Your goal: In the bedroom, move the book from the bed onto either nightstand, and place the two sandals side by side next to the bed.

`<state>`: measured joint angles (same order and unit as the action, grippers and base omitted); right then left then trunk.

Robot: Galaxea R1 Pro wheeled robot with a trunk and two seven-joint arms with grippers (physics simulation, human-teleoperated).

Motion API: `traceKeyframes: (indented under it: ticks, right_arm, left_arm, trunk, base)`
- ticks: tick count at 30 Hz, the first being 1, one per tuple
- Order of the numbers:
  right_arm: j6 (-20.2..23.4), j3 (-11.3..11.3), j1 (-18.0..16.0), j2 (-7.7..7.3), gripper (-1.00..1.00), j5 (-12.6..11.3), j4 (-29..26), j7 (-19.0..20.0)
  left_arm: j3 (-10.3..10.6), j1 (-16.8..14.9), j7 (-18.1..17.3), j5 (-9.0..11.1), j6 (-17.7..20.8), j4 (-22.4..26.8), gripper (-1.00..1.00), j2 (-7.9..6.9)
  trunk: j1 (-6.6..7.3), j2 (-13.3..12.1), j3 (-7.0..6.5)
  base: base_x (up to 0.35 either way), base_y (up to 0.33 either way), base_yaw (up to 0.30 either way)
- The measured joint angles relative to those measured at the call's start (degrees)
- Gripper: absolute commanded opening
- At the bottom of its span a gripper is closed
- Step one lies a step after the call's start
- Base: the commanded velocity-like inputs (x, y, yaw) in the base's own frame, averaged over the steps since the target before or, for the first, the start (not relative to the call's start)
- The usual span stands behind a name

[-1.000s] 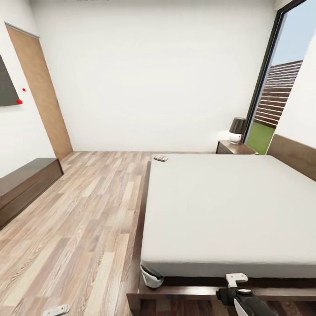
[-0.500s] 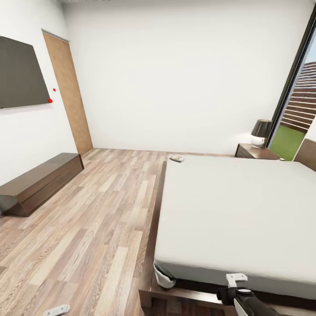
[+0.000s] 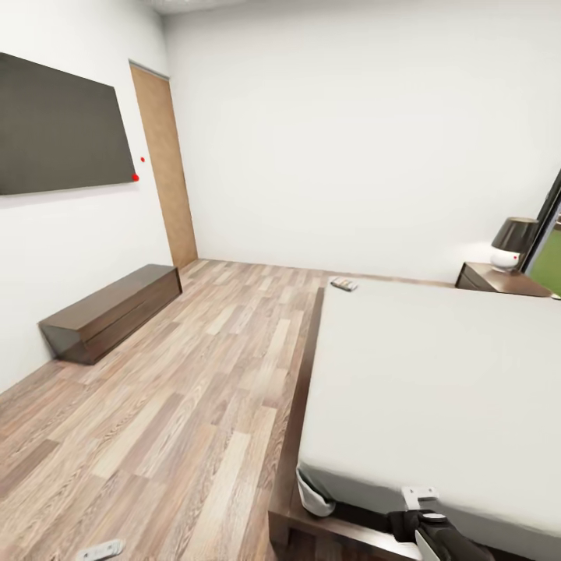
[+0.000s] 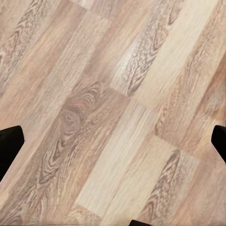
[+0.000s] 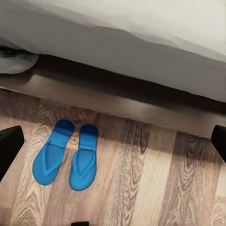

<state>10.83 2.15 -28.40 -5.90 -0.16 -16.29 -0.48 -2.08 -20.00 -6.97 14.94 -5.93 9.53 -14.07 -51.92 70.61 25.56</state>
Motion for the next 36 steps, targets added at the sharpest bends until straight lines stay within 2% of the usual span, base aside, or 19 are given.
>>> traceKeyframes:
  ticks: [10, 27, 36]
  right_arm:
    - [0.0, 0.0, 0.0, -0.04, 1.0, 0.0, 0.0, 0.0]
    - [0.0, 0.0, 0.0, -0.05, 1.0, 0.0, 0.0, 0.0]
    - [0.0, 0.0, 0.0, 0.01, 1.0, 0.0, 0.0, 0.0]
  left_arm:
    - [0.0, 0.2, 0.0, 0.0, -0.2, 0.0, 1.0, 0.0]
    - [0.0, 0.3, 0.0, 0.0, -0.3, 0.0, 1.0, 0.01]
    - [0.0, 0.3, 0.0, -0.1, -0.3, 0.0, 1.0, 0.01]
  trunk:
    - [-0.01, 0.0, 0.0]
    - [0.0, 0.0, 0.0]
    - [-0.01, 0.0, 0.0]
  base:
    - [-0.093, 0.0, 0.198]
    - [-0.022, 0.0, 0.019]
    - [-0.112, 0.0, 0.011]
